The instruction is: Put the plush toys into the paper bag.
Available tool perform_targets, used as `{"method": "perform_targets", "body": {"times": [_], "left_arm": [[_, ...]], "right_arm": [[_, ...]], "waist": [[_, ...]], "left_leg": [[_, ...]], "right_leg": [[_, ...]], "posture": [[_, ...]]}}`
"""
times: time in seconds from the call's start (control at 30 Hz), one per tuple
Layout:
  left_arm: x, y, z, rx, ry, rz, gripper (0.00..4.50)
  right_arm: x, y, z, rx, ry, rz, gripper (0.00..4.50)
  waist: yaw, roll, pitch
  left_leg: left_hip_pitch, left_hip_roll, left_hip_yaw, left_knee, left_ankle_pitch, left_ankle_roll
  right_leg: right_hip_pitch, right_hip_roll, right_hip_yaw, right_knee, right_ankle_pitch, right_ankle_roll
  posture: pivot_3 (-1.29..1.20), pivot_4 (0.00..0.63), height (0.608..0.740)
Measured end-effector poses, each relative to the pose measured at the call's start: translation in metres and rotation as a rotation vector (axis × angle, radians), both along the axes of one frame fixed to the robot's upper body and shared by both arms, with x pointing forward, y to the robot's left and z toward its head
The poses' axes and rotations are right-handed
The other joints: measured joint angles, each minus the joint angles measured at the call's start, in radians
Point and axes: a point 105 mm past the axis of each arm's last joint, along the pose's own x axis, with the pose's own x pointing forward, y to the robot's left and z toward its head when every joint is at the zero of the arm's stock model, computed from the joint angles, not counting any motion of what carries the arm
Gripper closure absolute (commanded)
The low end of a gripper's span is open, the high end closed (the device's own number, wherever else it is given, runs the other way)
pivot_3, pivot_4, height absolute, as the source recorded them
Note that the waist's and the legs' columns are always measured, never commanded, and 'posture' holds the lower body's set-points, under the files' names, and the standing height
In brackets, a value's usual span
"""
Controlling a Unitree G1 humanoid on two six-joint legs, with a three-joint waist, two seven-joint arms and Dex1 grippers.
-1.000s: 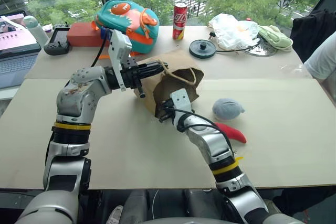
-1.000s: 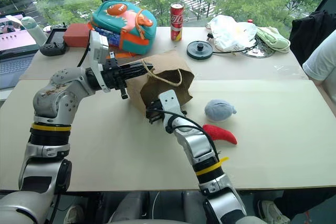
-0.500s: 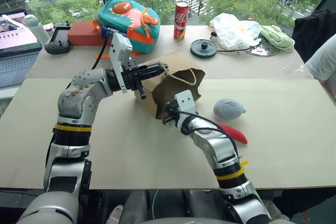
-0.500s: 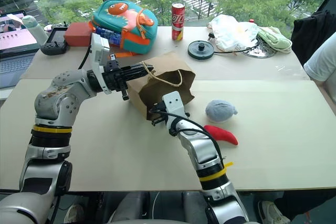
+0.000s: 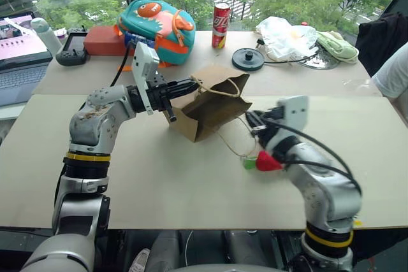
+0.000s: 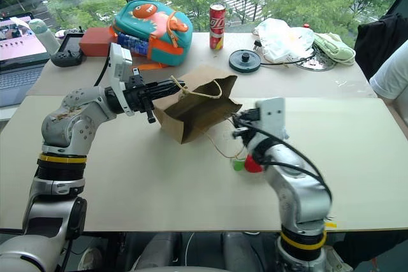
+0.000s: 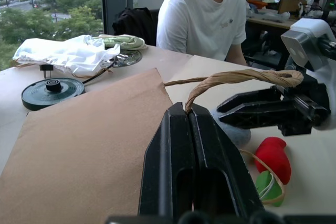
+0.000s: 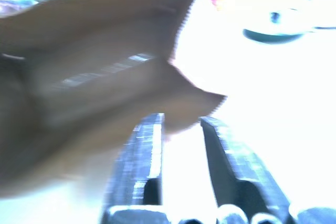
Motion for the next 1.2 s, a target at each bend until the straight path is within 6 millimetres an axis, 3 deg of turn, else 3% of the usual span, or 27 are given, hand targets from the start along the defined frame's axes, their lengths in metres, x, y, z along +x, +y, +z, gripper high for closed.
{"method": "perform_targets", "body": {"times": [0.17,0.33,0.53,0.63,0.93,1.1,1.2], "left_arm": [[0.000,-0.001,0.000,-0.002,-0.002,-0.003,4.50],[0.000,0.000,0.000,-0.002,0.000,0.000,4.50],[0.001,0.000,0.000,-0.003,0.000,0.003,4.50],[0.001,0.000,0.000,-0.003,0.000,0.004,4.50],[0.003,0.001,-0.002,-0.005,0.010,0.015,4.50],[0.005,0.002,-0.002,0.003,0.004,0.023,4.50],[0.005,0.002,-0.001,0.003,0.003,0.023,4.50]], "right_arm": [[0.005,-0.026,-0.013,-0.069,0.074,-0.088,0.04],[0.009,-0.027,-0.042,-0.090,0.191,-0.100,0.02],[0.012,-0.026,-0.055,-0.095,0.239,-0.114,0.02],[0.013,-0.027,-0.056,-0.086,0.245,-0.126,0.71],[0.013,-0.028,-0.058,-0.087,0.250,-0.126,3.57],[0.012,-0.026,-0.055,-0.037,0.236,-0.121,3.57],[0.010,-0.026,-0.033,0.115,0.165,-0.099,3.57]], "waist": [[-0.005,0.000,0.000],[-0.003,0.000,0.000],[-0.001,0.000,0.000],[-0.001,0.000,0.000],[0.000,0.000,0.000],[0.000,0.000,0.000],[-0.001,0.000,0.000]], "left_leg": [[0.001,0.000,0.001,-0.001,0.000,0.000],[0.000,0.000,0.001,-0.001,0.000,0.000],[0.001,0.000,0.001,0.000,0.000,0.000],[0.001,0.000,0.001,0.000,0.000,0.000],[0.001,0.000,0.001,0.000,0.000,0.000],[0.001,0.000,0.001,0.000,0.000,0.000],[0.000,0.000,0.001,0.000,0.000,0.000]], "right_leg": [[0.000,0.001,0.001,0.000,0.000,0.000],[0.000,0.000,0.001,0.000,0.000,0.000],[0.000,0.000,0.001,0.000,0.000,0.000],[0.001,0.000,0.001,0.000,0.000,0.000],[0.001,0.000,0.001,0.000,0.000,0.000],[0.001,0.000,0.001,0.000,0.000,0.000],[0.000,0.000,0.001,0.000,0.000,0.000]], "posture": [[0.00,0.150,0.739],[0.00,0.150,0.739],[0.00,0.150,0.739],[0.00,0.150,0.739],[0.00,0.150,0.739],[0.00,0.150,0.739],[0.00,0.150,0.739]]}}
